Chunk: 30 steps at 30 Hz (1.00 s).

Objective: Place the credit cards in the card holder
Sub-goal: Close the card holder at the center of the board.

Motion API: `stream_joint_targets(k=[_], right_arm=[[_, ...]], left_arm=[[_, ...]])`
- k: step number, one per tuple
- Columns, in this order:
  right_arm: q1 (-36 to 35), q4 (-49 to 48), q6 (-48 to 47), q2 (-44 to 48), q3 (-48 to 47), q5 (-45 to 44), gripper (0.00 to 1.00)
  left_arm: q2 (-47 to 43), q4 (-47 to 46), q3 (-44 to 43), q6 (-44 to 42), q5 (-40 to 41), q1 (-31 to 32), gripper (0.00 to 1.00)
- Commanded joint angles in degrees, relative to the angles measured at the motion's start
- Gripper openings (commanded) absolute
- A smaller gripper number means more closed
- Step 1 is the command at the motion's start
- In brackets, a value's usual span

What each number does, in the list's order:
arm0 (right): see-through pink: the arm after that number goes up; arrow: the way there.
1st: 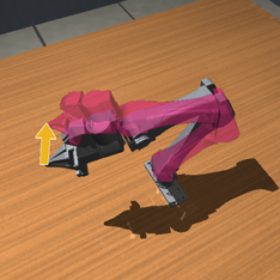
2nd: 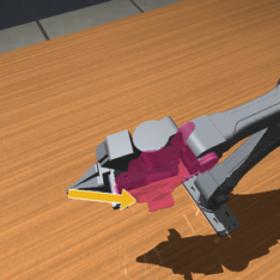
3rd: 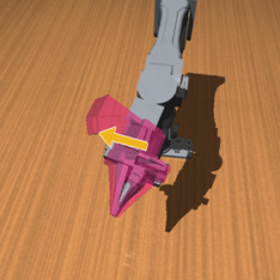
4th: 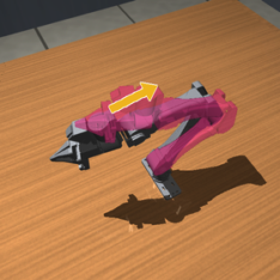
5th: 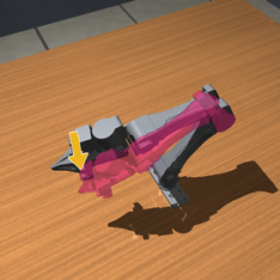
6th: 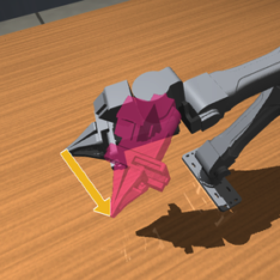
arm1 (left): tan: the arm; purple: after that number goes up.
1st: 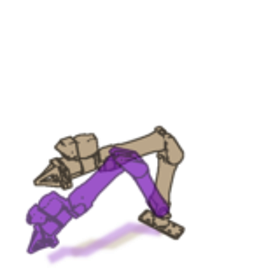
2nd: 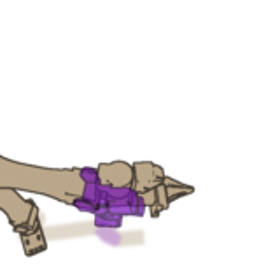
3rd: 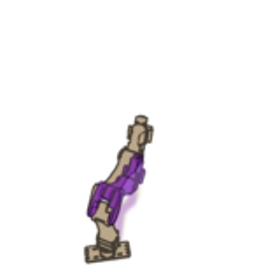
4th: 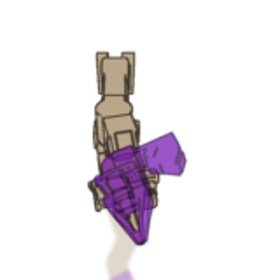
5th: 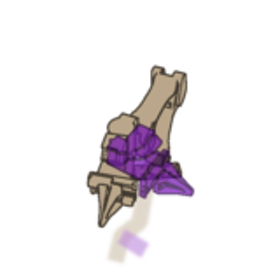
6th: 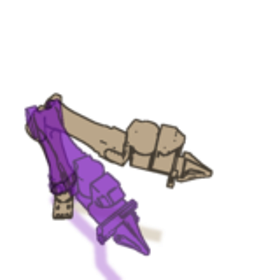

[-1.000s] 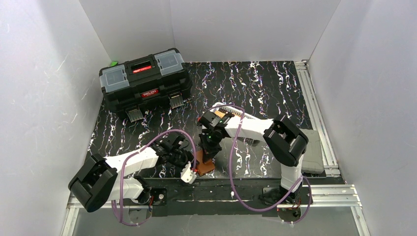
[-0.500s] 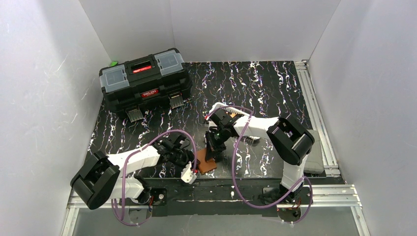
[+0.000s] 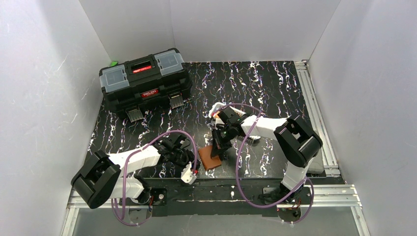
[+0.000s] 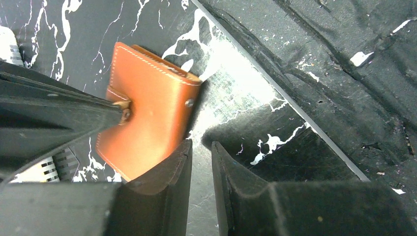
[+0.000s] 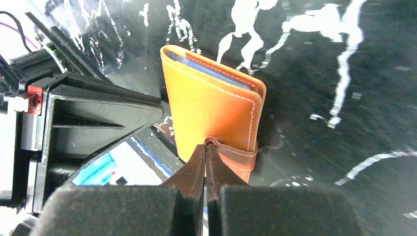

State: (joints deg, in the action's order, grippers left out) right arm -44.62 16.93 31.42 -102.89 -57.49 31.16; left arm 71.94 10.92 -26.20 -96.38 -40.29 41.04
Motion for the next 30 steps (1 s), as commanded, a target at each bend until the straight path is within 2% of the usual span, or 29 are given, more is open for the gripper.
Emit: stream_joint_targets(k=[1, 8, 11, 13, 15, 16, 17, 21, 26, 30], right_arm=[[3.0, 3.9, -5.5, 0.9, 2.3, -9.5, 0.01], [4.2, 1.1, -5.7, 2.2, 2.7, -2.1, 0.01], [4.2, 3.9, -7.0, 0.8, 0.9, -0.5, 0.01], [4.1, 5.7, -7.4, 0.4, 0.1, -1.3, 0.29], [4.0, 6.1, -7.6, 1.6, 0.1, -2.5, 0.51], [4.0, 6.2, -7.5, 2.3, 0.0, -3.1, 0.60], [4.0, 6.4, -7.5, 3.0, -0.2, -3.5, 0.64], [3.9, 8.0, -7.4, 5.2, -1.7, -5.2, 0.67], [3.7, 12.8, -7.4, 8.6, -5.3, -9.0, 0.68], [3.6, 15.1, -6.9, 12.5, -6.6, -11.0, 0.67]], left_arm=[[1.2, 6.5, 1.3, 0.0, 0.1, 0.2, 0.21], [0.6, 5.7, 0.8, 1.5, 0.1, 0.2, 0.20], [0.3, 3.5, 0.2, 3.7, 0.4, 0.3, 0.20], [0.2, 3.8, -0.2, 3.8, 0.4, 0.2, 0.20], [-0.1, 5.5, -0.9, 3.6, 0.5, 0.2, 0.21], [-0.3, 6.5, -1.6, 3.7, 0.7, 0.3, 0.20], [-0.6, 7.6, -2.2, 3.7, 1.1, 0.3, 0.21], [-1.3, 11.4, -4.9, 5.9, 3.1, 0.2, 0.21], [-1.2, 15.7, -10.4, 13.6, 5.4, -0.7, 0.24], [-1.7, 22.7, -16.1, 18.4, 6.1, -3.1, 0.27]])
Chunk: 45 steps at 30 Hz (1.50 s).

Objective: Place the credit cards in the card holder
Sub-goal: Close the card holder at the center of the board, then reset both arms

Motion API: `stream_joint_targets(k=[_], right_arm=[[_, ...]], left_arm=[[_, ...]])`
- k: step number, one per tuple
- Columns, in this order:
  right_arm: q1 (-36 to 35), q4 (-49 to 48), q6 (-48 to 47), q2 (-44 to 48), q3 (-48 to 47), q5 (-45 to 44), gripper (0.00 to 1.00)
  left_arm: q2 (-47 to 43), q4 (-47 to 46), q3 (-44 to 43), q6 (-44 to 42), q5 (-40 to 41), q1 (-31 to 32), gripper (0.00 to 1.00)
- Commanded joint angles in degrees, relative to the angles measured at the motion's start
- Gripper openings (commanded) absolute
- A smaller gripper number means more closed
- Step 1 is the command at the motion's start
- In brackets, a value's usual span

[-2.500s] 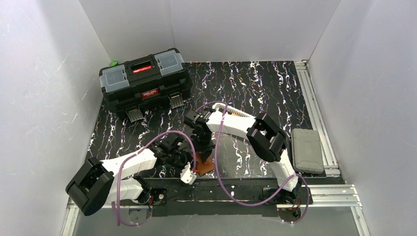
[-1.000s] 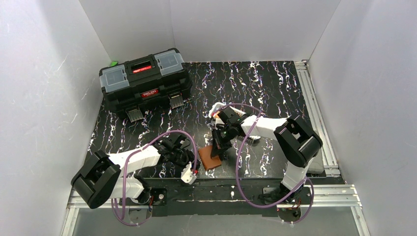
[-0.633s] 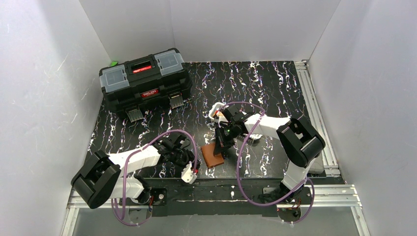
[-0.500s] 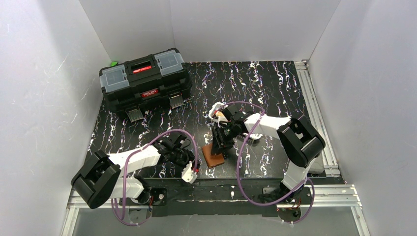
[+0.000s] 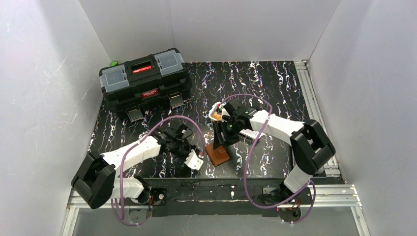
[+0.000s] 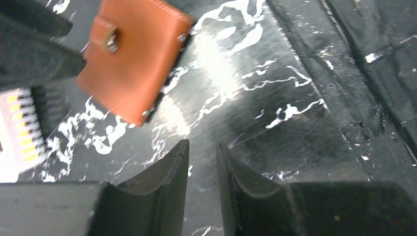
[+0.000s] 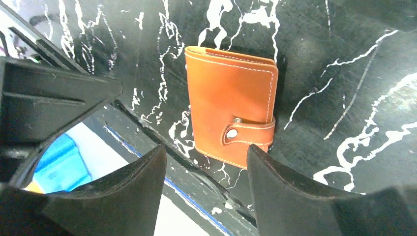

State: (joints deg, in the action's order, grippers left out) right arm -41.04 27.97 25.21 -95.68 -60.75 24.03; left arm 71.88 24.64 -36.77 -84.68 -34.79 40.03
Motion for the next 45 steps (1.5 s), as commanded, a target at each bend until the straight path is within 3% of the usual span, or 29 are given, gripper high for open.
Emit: stream_joint_targets(k=[1, 7, 8, 9, 10, 11, 12, 13, 15, 18, 20, 26, 30, 33, 39, 45], right_arm=[[0.0, 4.4, -0.3, 6.2, -3.5, -4.1, 0.68], [-0.2, 9.5, 1.0, 11.3, -3.9, -15.0, 0.69], [-0.2, 11.4, 1.1, 12.2, -3.7, -19.0, 0.71], [-0.2, 12.6, 1.6, 13.6, -2.5, -23.2, 0.84], [-0.1, 13.1, 2.1, 15.7, -0.5, -28.1, 0.98], [0.2, 13.8, 2.9, 18.1, 1.4, -31.3, 0.98], [0.6, 14.5, 3.1, 19.1, 2.1, -32.4, 0.98], [1.2, 15.3, 3.8, 20.6, 2.7, -33.7, 0.98], [3.5, 15.0, 5.1, 23.6, 4.4, -37.8, 0.98], [4.8, 14.9, 3.1, 27.5, 5.0, -41.3, 0.98], [5.1, 13.8, 2.0, 30.5, 5.9, -41.4, 0.98], [5.6, 14.3, 0.5, 32.7, 5.8, -42.7, 0.98], [6.9, 12.2, -0.3, 35.1, 8.8, -51.5, 0.98], [11.8, 7.1, 2.0, 36.8, 14.6, -66.1, 0.98], [25.6, -33.7, -12.3, 43.1, 36.1, -72.2, 0.98], [36.0, -57.7, -12.3, 43.4, 46.7, -68.5, 0.98]], left_arm=[[-2.0, 10.8, -6.9, 7.9, 1.3, -2.8, 0.28], [-2.4, 19.9, -16.3, 15.9, 2.3, -7.5, 0.36], [-2.3, 19.5, -17.6, 19.9, 3.0, -8.2, 0.43], [-1.9, 18.6, -20.1, 25.6, 4.6, -9.4, 0.61], [-0.5, 18.7, -23.4, 32.3, 5.8, -11.7, 0.70], [1.5, 20.8, -28.1, 39.8, 5.3, -15.2, 0.87], [3.5, 23.1, -32.5, 44.9, 5.0, -18.2, 0.98], [5.6, 27.2, -38.1, 49.6, 4.9, -22.2, 0.98], [5.5, 24.8, -40.3, 61.8, 10.6, -25.7, 0.98], [-0.6, 15.7, -31.0, 72.7, 20.9, -26.9, 0.98], [-5.5, 9.3, -24.0, 75.6, 21.7, -27.4, 0.98], [-5.9, 4.0, -18.3, 78.2, 24.2, -28.7, 0.98], [-5.4, -1.4, -13.1, 79.3, 24.8, -30.3, 0.98], [-4.2, -8.2, -8.0, 79.3, 25.4, -31.5, 0.98], [1.1, -23.3, -1.2, 80.5, 26.4, -32.7, 0.98], [7.0, -37.4, 3.0, 82.2, 27.9, -32.8, 0.98]])
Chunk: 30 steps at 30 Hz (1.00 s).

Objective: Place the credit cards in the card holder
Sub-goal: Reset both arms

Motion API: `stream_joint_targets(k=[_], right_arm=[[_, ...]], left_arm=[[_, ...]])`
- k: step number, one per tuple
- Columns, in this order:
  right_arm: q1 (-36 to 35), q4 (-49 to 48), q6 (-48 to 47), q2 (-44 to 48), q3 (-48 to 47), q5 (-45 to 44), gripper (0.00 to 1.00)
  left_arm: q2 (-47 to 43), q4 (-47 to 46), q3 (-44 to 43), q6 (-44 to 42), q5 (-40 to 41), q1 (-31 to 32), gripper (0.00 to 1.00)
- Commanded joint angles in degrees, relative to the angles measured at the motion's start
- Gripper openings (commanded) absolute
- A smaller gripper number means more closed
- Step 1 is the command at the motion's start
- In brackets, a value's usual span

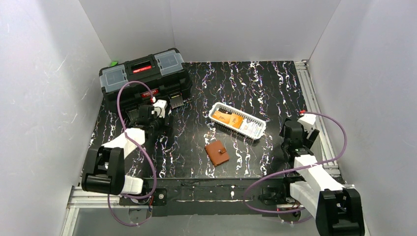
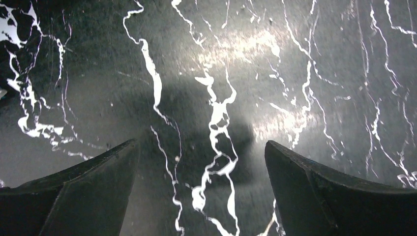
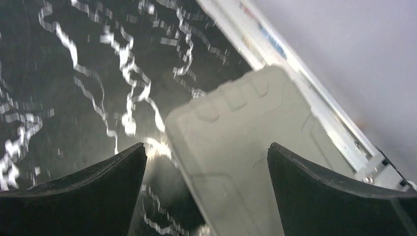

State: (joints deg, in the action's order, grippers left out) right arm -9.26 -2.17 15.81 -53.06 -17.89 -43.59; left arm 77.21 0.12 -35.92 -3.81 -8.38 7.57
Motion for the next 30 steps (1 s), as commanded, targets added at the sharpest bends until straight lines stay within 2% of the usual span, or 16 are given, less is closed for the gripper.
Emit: stream_joint_targets(k=[1, 5, 8, 13, 15, 17, 19, 24, 28, 30], right_arm=[[5.2, -29.4, -2.8, -0.3, 4.6, 0.3, 0.98], [6.1, -34.2, -2.7, -6.8, 3.0, 3.0, 0.98], [6.1, -38.1, -3.0, -11.5, 1.7, 5.8, 0.98], [6.1, -45.3, -4.9, -18.8, 0.3, 11.0, 0.98], [6.1, -47.2, -7.0, -20.5, 0.0, 13.4, 0.98], [6.1, -48.4, -8.8, -20.3, 1.0, 18.2, 0.98], [6.0, -50.0, -9.3, -19.8, 2.3, 19.0, 0.98], [6.0, -55.0, -11.1, -22.9, 3.6, 23.5, 0.99], [7.3, -53.5, -10.5, -23.0, 2.9, 26.0, 0.98], [7.7, -53.7, -10.2, -22.7, 3.1, 26.8, 0.98]], left_arm=[[2.0, -14.2, 3.0, 0.8, 2.4, -0.4, 0.98], [0.5, -19.6, 6.6, -0.1, 5.1, -0.4, 0.98], [-0.2, -24.3, 8.5, 0.1, 3.0, -0.4, 0.98], [0.3, -24.3, 7.7, 0.0, 7.3, -0.4, 0.98], [0.4, -29.2, 8.8, 0.6, 13.4, -0.5, 0.98], [1.8, -38.5, 11.5, -0.1, 13.7, -0.4, 0.98], [3.9, -40.1, 11.1, -3.2, 12.1, -0.1, 0.98], [5.7, -39.1, 9.8, -1.4, 14.6, -0.7, 0.98], [3.8, -47.8, 15.7, -0.5, 13.8, -1.8, 0.98], [5.3, -59.2, 22.0, 0.2, 9.5, -3.6, 0.98]])
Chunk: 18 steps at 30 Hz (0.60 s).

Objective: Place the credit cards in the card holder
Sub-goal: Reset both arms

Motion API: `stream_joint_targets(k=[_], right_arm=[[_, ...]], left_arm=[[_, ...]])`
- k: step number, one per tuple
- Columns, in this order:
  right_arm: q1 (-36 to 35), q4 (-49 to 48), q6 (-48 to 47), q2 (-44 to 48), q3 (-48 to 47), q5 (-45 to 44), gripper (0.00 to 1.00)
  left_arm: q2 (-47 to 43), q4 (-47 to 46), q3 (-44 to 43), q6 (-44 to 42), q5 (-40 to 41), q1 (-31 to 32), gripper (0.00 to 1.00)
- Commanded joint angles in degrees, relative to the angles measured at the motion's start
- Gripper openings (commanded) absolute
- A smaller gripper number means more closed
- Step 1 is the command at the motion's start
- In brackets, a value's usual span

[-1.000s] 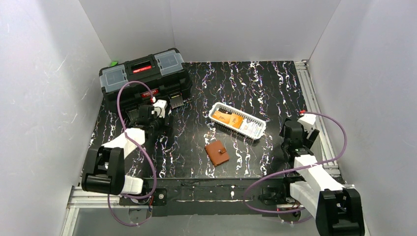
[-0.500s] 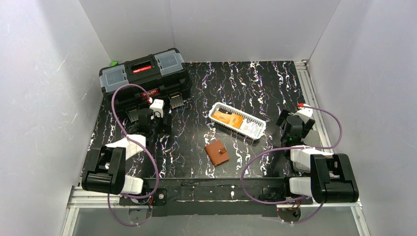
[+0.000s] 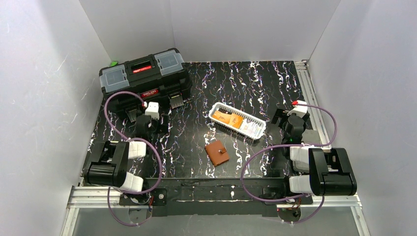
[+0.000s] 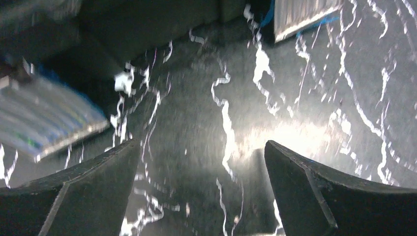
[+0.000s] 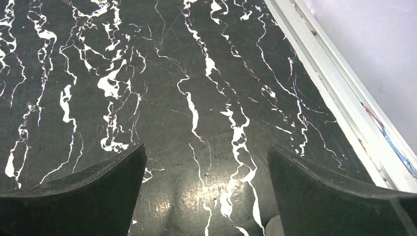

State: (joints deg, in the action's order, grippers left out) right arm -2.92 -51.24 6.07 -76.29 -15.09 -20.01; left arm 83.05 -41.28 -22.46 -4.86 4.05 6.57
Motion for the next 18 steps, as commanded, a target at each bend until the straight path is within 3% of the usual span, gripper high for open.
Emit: stream_joint_targets(k=[1, 2, 4, 8, 18], right_arm=[[1.4, -5.1, -0.5, 0.6, 0.5, 3.1, 0.98], [1.4, -5.5, -0.5, 0.7, 0.8, 3.0, 0.98], [1.3, -7.0, -0.8, 0.6, 1.4, 2.5, 0.98], [1.4, -8.4, -1.0, 0.0, 1.5, 3.0, 0.98], [1.3, -8.0, -1.0, 0.1, 1.4, 2.9, 0.98]], left_arm=[[3.1, -33.0, 12.2, 0.0, -6.6, -3.0, 0.98], [4.4, -36.0, 14.0, -0.6, -7.7, -3.0, 0.98], [0.0, -22.9, 11.3, 0.1, -8.0, -3.1, 0.98], [1.1, -13.6, 4.7, 4.4, -0.5, -4.8, 0.98], [1.8, -15.7, 5.2, 4.4, -0.3, -4.8, 0.98]])
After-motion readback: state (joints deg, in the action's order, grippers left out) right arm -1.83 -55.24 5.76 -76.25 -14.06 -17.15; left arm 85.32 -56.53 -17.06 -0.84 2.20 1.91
